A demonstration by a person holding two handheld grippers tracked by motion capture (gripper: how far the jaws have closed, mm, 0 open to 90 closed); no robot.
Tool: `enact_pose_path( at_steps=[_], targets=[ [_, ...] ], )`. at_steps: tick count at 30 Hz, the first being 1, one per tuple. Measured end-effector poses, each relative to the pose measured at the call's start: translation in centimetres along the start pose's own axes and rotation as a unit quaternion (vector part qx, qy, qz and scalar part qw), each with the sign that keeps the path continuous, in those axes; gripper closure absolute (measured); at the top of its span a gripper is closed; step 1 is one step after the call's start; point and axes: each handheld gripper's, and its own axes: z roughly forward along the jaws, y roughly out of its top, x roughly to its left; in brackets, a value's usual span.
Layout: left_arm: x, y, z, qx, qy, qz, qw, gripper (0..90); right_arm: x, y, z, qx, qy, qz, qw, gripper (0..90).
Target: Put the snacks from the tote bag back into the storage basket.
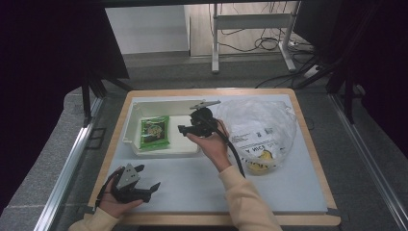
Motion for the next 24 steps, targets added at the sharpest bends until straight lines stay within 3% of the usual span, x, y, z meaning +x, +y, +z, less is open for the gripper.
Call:
enact_pose_path(
  at_steps=[14,24],
  targets=[
    [-0.7,0.4,1.3,0.010,0.004,-0.021,0.9997,13.8,-2.2,-4.8,-7.6,0.005,0.011,-0.041,0.9991,35.3],
    [-0.7,0.4,1.3,0.009,0.017,-0.032,0.9993,13.8,-4.4,-9.9,-12.1,0.013,-0.018,-0.042,0.9989,31.1]
  ],
)
